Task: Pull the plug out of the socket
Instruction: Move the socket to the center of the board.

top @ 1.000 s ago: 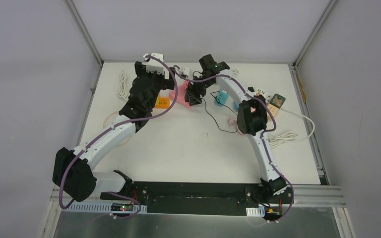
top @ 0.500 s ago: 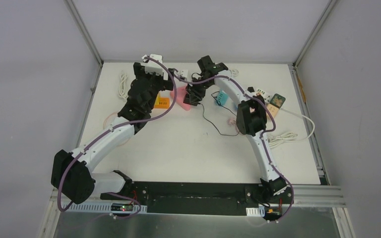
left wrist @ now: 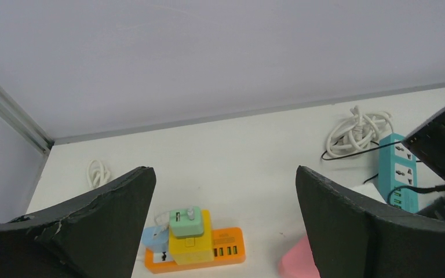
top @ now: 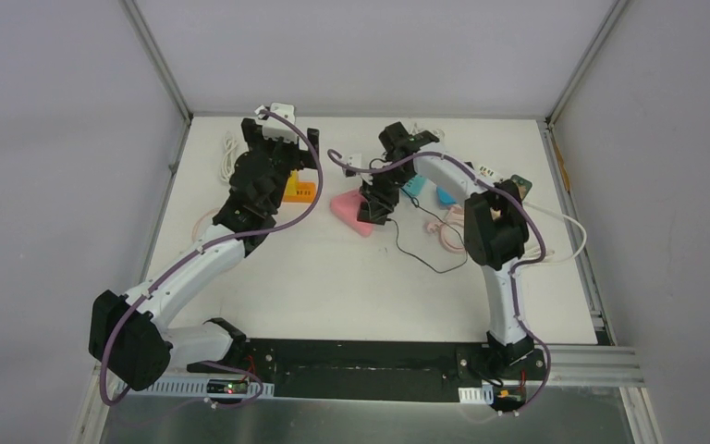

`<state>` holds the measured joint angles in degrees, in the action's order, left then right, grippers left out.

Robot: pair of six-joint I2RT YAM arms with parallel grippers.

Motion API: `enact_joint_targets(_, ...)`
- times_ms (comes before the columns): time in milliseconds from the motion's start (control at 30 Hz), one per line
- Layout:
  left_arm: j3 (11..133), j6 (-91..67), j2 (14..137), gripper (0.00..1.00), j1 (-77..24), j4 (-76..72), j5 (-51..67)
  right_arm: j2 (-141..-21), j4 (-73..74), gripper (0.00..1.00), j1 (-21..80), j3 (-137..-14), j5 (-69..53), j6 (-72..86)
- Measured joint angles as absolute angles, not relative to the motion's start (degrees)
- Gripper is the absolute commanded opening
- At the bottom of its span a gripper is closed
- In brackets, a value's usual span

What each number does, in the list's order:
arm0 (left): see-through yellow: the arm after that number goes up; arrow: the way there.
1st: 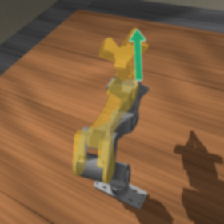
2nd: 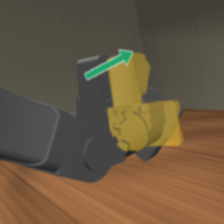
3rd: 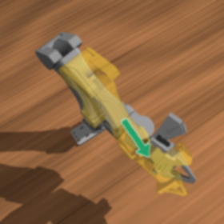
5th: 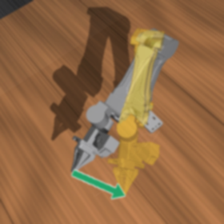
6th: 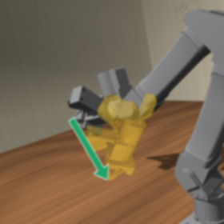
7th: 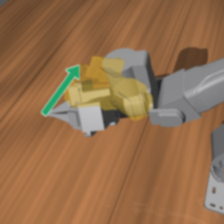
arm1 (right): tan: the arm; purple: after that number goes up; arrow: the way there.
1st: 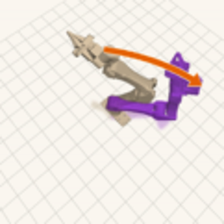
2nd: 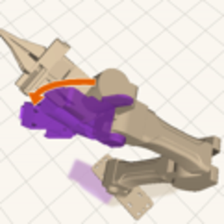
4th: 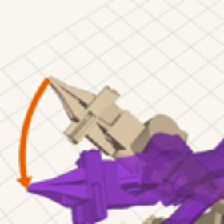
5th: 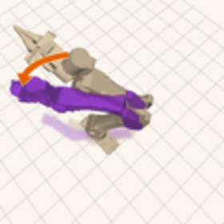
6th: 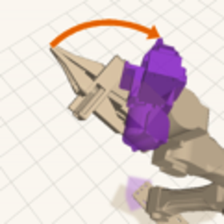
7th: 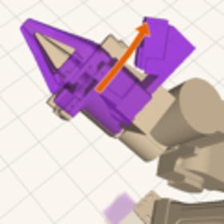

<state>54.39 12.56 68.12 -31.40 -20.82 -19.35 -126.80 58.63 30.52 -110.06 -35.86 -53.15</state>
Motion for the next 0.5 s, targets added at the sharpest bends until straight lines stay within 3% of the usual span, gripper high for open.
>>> enact_joint_targets(500, 54.37, 11.38, 68.12, 0.95, -31.40, -21.06, -17.52, -105.51, 55.61, 0.06, 34.87, -80.97, -33.41, -54.15)
